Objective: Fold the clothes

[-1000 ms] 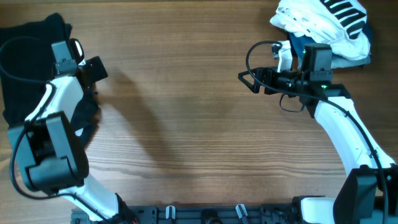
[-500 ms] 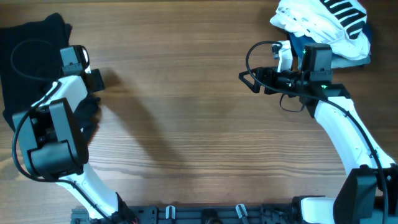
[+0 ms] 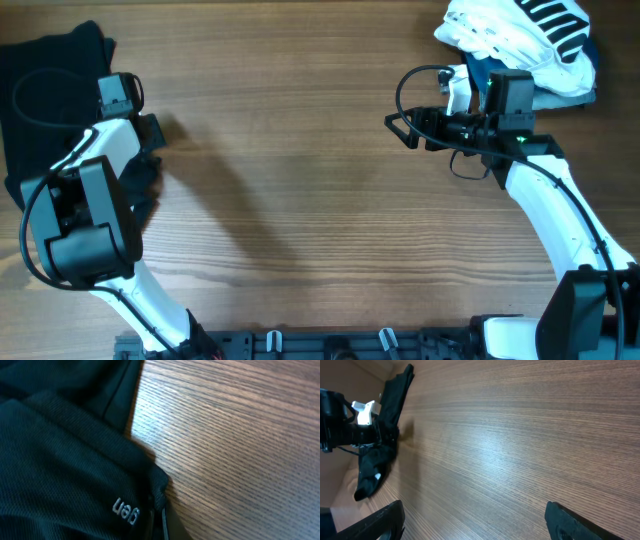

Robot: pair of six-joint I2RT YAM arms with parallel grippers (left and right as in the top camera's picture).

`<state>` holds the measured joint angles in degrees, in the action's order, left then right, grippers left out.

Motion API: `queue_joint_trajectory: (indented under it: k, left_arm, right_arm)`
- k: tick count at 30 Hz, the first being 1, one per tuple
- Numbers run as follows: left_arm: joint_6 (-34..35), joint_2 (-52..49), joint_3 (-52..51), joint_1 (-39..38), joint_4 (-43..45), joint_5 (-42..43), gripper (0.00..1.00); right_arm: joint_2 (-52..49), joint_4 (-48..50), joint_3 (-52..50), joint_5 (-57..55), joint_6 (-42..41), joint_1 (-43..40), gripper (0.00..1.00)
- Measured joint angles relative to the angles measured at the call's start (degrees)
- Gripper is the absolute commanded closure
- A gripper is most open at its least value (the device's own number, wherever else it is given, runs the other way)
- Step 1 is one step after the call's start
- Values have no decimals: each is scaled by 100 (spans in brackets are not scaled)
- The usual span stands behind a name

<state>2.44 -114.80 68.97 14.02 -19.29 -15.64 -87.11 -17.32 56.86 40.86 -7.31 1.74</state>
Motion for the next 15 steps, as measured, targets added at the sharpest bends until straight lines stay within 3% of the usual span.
queue_joint_trajectory:
  k: [7,15]
  left_arm:
    - [1045,780,531,-723,-85,59,96]
    - [1244,2734,1126,-1941,997,308,96]
  right_arm:
    - [0,-57,0,0,-2,0,9]
    - [0,-68,0,2,-17,0,10]
